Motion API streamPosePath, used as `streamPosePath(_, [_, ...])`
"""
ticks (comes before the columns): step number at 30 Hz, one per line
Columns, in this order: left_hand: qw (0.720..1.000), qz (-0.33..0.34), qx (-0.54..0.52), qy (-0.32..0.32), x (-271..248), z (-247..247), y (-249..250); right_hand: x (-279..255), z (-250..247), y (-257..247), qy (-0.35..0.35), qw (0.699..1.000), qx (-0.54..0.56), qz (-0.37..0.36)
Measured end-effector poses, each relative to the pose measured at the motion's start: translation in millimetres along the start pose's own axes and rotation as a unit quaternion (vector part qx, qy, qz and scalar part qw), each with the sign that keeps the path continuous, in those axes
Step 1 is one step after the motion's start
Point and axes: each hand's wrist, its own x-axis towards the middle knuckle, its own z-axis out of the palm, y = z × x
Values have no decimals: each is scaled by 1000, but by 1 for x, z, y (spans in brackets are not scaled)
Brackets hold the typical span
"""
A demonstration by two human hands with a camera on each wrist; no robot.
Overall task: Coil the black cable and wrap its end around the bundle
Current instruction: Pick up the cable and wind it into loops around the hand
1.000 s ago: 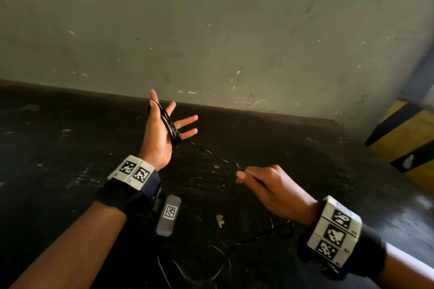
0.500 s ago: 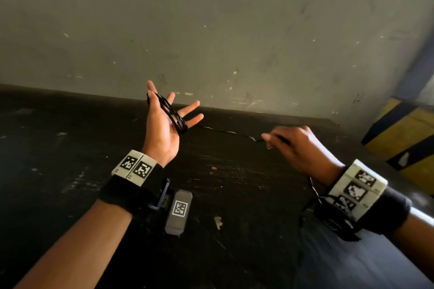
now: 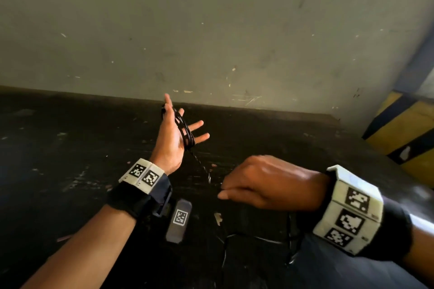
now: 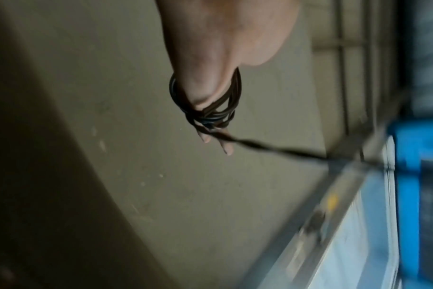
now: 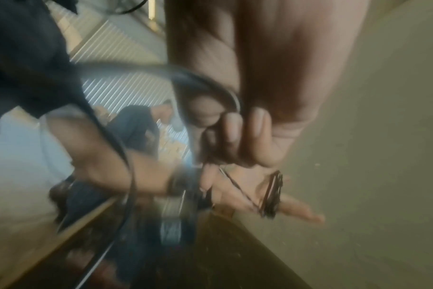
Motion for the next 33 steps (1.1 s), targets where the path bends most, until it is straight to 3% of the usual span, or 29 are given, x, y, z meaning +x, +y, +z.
streamPosePath(2, [989, -13, 135, -55, -8, -4, -8, -1, -15, 3, 47, 998, 14, 33])
streamPosePath(5, [939, -60, 297, -161, -24, -6, -17, -2, -39, 17, 104, 980, 93, 141])
streamPosePath(8, [887, -62, 397, -226, -38, -2, -16, -5, -56, 27, 75, 923, 280, 252])
streamPosePath(10, [862, -62, 446, -232, -40, -1, -12, -7, -64, 29, 61, 903, 317, 285])
streamPosePath(15, [817, -120, 480, -297, -43, -3, -3, -12, -79, 39, 22, 941, 191, 277])
streamPosePath(19, [775, -116, 524, -333, -45, 1, 4, -10, -89, 44, 7, 960, 113, 258])
streamPosePath(24, [686, -4, 667, -290, -31, -14, 19, -11, -89, 45, 9, 969, 34, 243])
streamPosePath(26, [666, 37, 693, -274, -27, -22, 26, -11, -88, 47, 47, 956, 135, 256])
streamPosePath(27, [656, 54, 703, -269, -26, -24, 29, -11, -87, 48, 73, 935, 217, 271])
streamPosePath(30, [641, 129, 720, -234, -20, -31, 35, -6, -86, 43, 99, 839, 436, 309])
streamPosePath(32, [630, 171, 735, -185, -9, -41, 42, -6, -86, 37, 60, 834, 464, 294])
streamPosePath(33, [623, 177, 745, -159, -3, -48, 46, -7, -83, 34, 36, 853, 435, 285])
